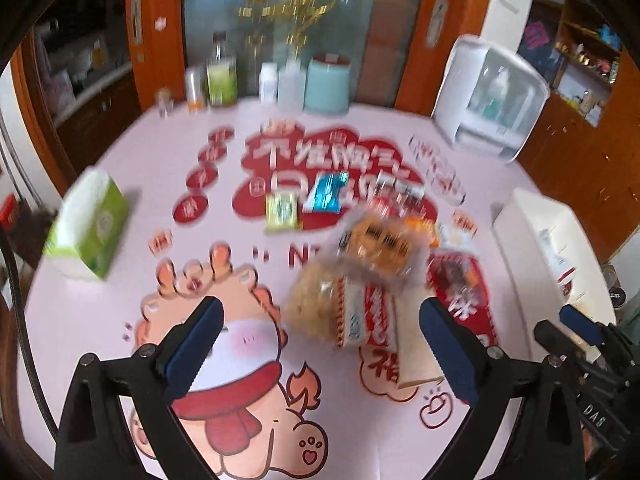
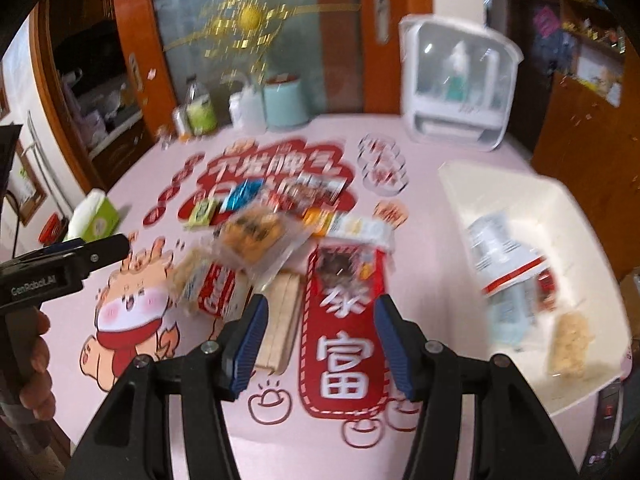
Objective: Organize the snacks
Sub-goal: 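Move both tools back over the remaining snacks, then grasp the Lipo cookie pack with the left tool while the right tool grasps the bread loaf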
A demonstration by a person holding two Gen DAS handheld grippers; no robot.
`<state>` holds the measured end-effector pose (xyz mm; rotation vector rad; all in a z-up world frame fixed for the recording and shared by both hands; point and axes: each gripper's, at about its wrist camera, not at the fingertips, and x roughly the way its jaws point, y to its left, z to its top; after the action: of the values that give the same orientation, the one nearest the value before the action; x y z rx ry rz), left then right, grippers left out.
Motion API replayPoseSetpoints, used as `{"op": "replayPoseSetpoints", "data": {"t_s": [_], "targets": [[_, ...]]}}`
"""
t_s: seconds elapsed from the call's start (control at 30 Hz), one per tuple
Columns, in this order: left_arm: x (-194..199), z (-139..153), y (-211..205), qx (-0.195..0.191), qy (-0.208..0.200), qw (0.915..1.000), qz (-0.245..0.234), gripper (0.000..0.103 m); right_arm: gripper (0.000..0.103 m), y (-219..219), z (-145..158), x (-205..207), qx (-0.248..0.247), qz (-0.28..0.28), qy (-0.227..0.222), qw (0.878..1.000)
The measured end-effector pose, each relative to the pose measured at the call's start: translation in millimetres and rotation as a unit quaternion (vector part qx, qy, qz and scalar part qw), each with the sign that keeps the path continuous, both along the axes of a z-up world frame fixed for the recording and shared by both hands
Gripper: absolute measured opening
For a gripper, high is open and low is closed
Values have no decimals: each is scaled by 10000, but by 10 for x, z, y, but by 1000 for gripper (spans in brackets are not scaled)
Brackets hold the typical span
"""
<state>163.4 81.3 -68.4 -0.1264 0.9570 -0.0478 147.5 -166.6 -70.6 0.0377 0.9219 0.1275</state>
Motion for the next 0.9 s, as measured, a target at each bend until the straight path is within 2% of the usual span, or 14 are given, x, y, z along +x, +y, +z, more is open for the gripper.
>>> {"op": "replayPoseSetpoints", "data": {"t_s": [0.17,0.3,0.47,0.53,0.7,0.9], "targets": [[111,-369,-36,-135,399,9991,-50,98,56,175,-444,137,220,210,568,9979],[167,-548,-142,-23,543,9983,-200,97,56,347,-707,212,358,413,904,9944],[248,-712,-209,-74,770,9966,-281,89,56,523,-933,308,440,592,1185,9902],[274,-774,-230,-177,880,9955,-315,82,56,557,-982,339,389,601,1222,9899],[334,-901,-257,-444,1102,9924,-328,79,57,573,-1023,378,267,597,1165,9910],[405,-1034,-307,-735,1327,9879,-330,69,61,551,-1039,392,307,660,1184,9903]]}}
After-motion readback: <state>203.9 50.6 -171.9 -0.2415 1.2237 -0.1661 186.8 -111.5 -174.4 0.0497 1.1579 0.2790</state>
